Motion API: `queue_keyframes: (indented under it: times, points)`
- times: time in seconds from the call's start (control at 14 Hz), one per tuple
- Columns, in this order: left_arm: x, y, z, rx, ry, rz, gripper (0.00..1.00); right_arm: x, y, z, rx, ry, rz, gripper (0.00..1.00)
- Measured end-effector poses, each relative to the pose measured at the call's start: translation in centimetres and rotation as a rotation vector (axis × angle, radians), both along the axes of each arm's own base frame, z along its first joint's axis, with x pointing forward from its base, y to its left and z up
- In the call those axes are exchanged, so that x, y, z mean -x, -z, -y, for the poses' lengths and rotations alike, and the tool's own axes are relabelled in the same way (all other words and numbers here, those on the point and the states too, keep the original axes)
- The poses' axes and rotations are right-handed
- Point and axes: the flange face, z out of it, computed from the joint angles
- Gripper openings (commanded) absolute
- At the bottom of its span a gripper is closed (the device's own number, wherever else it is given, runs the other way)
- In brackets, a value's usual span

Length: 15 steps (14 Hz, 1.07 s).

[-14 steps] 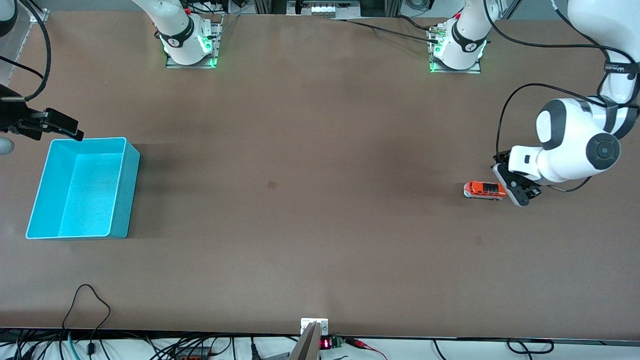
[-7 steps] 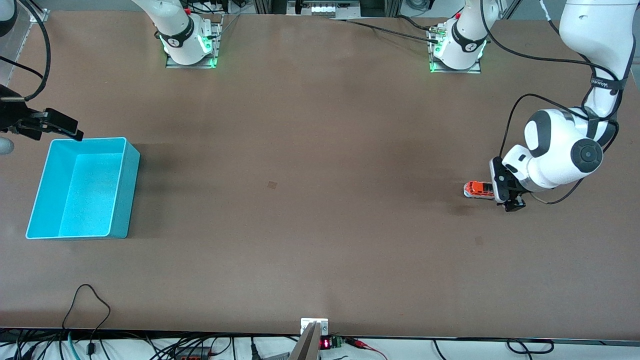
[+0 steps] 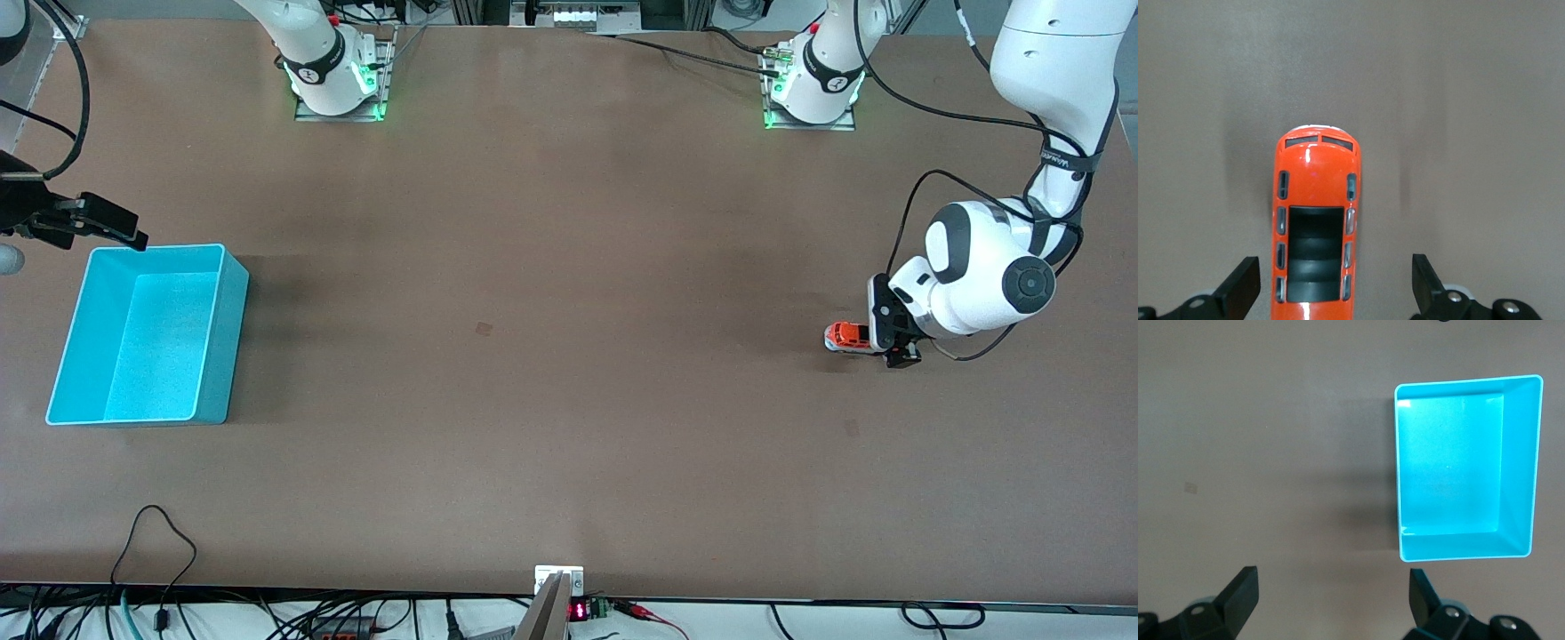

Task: Wind up bus and store in blue box
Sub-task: 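Close the left gripper on the orange bus and press it down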

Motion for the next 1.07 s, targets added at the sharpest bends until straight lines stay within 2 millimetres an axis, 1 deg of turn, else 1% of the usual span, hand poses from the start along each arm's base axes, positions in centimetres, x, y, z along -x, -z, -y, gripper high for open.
queue_keyframes:
  times: [0.43,0.57,0.78,0.85,0.93,1.07]
  points:
    - [-0.2,0.2,0.3,0.0,0.005,0.023,0.92,0.0,0.0,0.0,0.0,0.0,0.0,1.0]
    - [-0.2,0.4,0.7,0.003,0.011,0.02,0.87,0.0,0.0,0.0,0.0,0.001,0.0,1.0]
    - [-0.1,0.9,1.4,0.009,0.023,0.013,0.83,0.0,0.0,0.1,0.0,0.001,0.0,1.0]
    - [-0.1,1.1,1.6,0.011,0.025,0.01,0.79,0.0,0.0,0.1,0.0,0.001,0.0,1.0]
    - [-0.1,1.2,1.7,0.012,0.026,0.009,0.62,0.0,0.0,0.1,0.0,0.002,0.0,1.0]
    - [-0.2,1.2,1.7,0.012,0.027,0.013,0.46,0.0,0.0,0.1,0.0,0.002,0.0,1.0]
